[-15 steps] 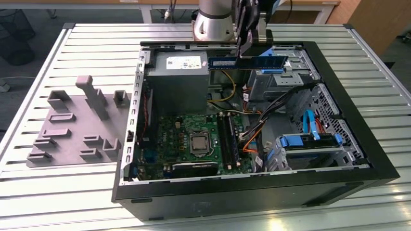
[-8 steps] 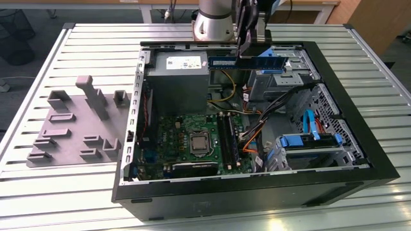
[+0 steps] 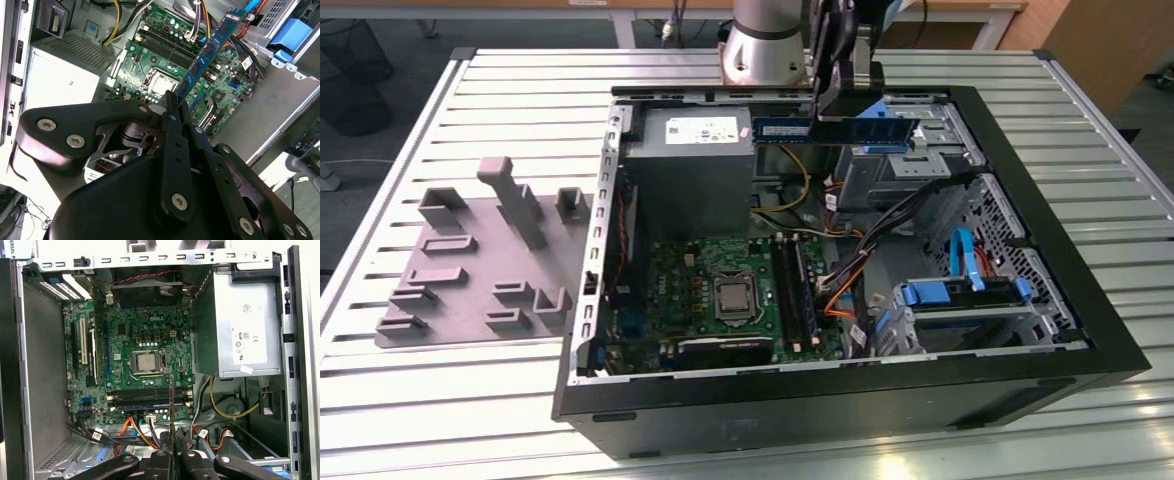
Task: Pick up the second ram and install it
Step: 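Insert the second ram into the second slot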
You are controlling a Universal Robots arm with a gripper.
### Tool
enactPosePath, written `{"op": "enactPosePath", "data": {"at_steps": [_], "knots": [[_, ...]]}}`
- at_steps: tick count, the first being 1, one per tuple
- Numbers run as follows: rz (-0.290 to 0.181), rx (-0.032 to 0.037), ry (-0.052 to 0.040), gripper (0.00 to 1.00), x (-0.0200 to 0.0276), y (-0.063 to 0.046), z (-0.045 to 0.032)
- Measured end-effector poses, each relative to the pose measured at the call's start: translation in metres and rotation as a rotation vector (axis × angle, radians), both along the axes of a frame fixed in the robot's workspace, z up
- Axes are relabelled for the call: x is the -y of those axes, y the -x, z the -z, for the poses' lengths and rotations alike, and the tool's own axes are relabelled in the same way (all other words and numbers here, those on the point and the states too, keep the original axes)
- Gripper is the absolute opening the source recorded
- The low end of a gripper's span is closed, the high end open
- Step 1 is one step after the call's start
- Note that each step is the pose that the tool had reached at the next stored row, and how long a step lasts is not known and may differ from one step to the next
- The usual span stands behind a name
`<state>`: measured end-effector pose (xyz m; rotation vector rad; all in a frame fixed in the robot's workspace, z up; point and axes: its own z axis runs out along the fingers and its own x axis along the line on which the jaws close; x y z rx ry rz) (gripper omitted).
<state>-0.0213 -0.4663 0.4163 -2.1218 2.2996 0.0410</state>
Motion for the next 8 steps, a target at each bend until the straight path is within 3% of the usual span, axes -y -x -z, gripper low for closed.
{"op": "enactPosePath", "data": {"at_steps": [5, 8], "knots": [[0.007, 0.0, 0.0, 0.14, 0.0, 0.0, 0.0], [0.042, 0.0, 0.0001, 0.14, 0.0, 0.0, 0.0001]]}}
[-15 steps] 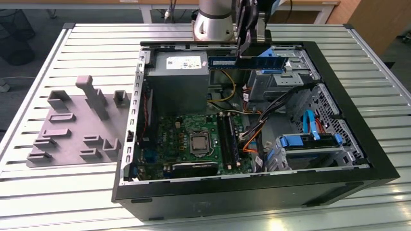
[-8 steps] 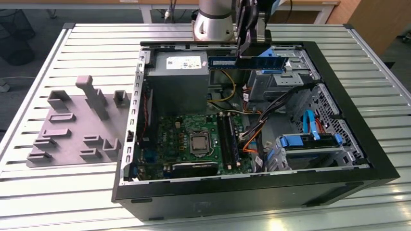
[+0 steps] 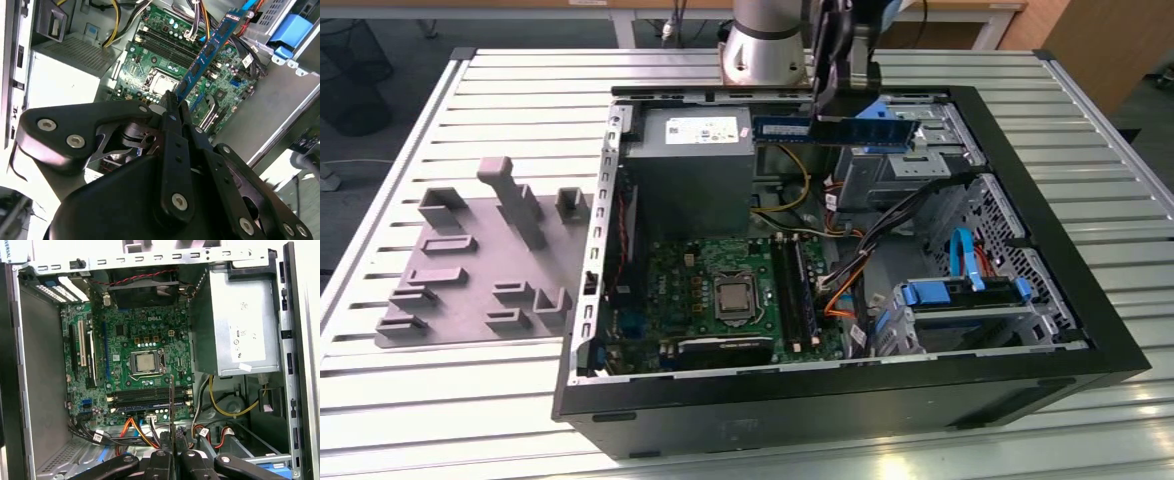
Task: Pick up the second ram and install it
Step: 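Insert the second ram into the second slot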
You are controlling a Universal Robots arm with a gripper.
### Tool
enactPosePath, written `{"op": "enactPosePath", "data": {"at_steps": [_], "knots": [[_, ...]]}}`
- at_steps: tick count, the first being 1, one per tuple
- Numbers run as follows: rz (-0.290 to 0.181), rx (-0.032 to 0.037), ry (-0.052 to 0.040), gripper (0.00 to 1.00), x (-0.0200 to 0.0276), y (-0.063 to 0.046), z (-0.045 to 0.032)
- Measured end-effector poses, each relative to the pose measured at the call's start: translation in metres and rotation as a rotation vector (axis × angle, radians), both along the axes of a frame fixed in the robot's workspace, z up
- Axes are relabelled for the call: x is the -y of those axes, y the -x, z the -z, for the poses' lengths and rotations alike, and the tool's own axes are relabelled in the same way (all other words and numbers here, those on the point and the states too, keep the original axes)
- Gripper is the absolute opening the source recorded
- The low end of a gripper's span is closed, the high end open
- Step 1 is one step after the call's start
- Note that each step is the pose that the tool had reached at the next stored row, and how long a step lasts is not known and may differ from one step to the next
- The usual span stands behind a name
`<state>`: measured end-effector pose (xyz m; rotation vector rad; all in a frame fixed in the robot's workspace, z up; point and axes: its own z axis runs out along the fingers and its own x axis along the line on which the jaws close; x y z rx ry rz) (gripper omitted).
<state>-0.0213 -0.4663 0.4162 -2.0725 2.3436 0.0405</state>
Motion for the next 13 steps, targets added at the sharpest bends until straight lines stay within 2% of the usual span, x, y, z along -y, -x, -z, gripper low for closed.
{"op": "enactPosePath", "data": {"at_steps": [13], "knots": [[0.23, 0.0, 0.0017, 0.14, 0.0, 0.0, 0.0014]]}}
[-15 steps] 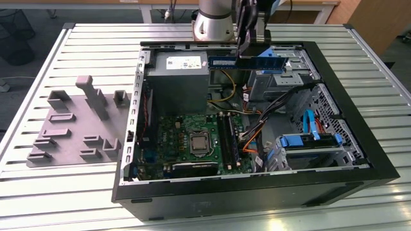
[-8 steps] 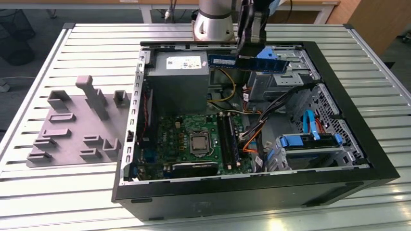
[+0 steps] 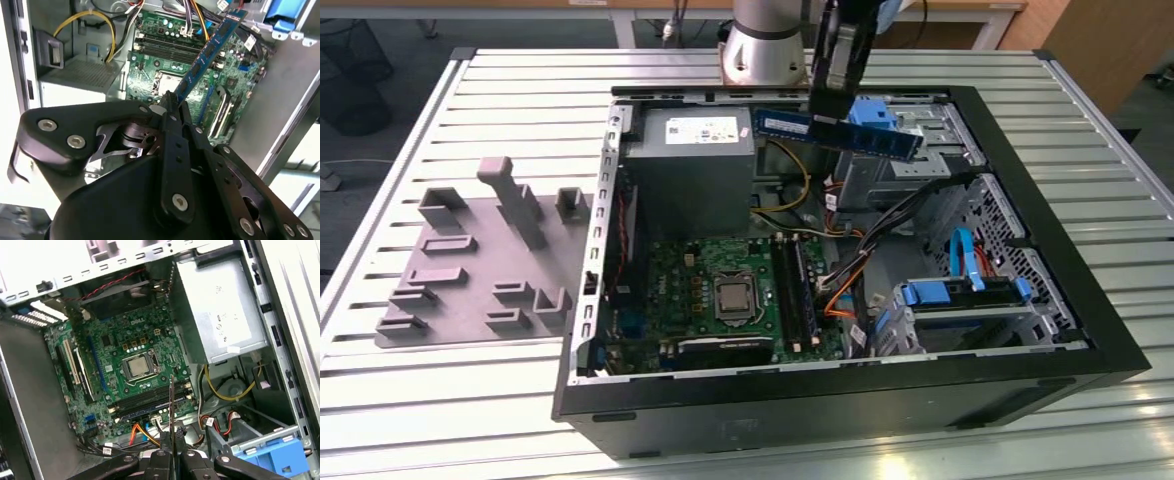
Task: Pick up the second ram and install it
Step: 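Insert the second ram into the second slot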
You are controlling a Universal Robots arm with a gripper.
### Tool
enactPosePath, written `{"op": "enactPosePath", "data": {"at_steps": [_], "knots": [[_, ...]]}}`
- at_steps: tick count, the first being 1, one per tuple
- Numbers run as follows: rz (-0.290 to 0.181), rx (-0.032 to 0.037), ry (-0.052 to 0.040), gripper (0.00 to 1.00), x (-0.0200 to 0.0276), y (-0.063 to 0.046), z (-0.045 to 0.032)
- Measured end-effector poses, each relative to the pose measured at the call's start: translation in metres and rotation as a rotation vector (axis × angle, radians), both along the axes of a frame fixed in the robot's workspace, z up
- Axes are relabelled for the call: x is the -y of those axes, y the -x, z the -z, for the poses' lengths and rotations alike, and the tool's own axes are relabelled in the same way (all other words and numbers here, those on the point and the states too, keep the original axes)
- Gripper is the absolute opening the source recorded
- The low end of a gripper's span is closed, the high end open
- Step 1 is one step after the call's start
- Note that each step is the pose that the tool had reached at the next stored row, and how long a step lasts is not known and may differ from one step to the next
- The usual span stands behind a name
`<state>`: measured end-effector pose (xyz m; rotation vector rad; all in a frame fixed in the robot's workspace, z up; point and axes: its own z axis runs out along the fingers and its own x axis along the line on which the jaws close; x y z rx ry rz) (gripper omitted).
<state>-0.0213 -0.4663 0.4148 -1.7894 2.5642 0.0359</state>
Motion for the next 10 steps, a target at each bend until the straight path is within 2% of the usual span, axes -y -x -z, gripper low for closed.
{"op": "enactPosePath", "data": {"at_steps": [10], "knots": [[0.179, 0.0, 0.0007, 0.14, 0.0, 0.0, 0.0013]]}}
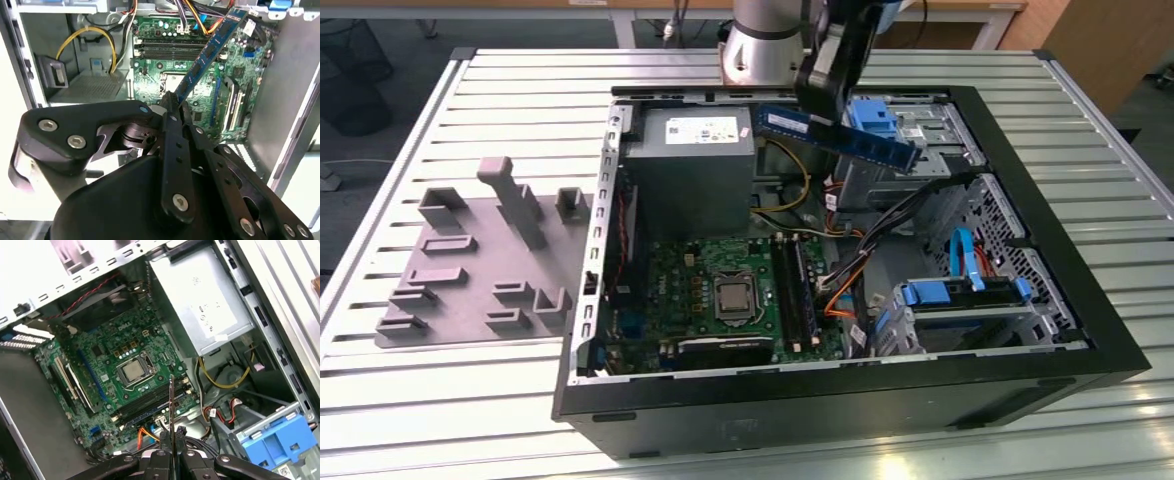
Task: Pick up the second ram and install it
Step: 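Insert the second ram into the second slot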
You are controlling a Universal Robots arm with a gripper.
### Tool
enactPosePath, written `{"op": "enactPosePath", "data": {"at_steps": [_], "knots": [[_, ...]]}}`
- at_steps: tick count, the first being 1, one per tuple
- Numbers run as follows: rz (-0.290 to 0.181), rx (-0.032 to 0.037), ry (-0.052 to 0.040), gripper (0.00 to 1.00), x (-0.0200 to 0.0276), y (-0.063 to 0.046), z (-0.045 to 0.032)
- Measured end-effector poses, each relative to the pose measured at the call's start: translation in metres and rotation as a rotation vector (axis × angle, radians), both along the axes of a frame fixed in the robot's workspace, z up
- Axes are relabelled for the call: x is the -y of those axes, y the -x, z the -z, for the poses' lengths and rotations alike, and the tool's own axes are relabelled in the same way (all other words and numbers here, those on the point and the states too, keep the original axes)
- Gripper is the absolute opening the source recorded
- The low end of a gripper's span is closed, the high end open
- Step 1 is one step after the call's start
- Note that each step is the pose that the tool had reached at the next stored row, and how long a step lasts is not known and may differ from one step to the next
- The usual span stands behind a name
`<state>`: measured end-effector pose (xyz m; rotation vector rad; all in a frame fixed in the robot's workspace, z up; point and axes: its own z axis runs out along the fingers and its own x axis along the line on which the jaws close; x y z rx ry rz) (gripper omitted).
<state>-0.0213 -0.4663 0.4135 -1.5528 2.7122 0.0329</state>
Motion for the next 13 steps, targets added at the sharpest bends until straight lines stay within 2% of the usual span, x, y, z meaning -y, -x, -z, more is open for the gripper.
{"op": "enactPosePath", "data": {"at_steps": [7, 13], "knots": [[0.11, 0.0, 0.0001, 0.14, 0.0, 0.0, 0.0007], [0.114, 0.0, 0.0, 0.14, 0.0, 0.0, 0.0007]]}}
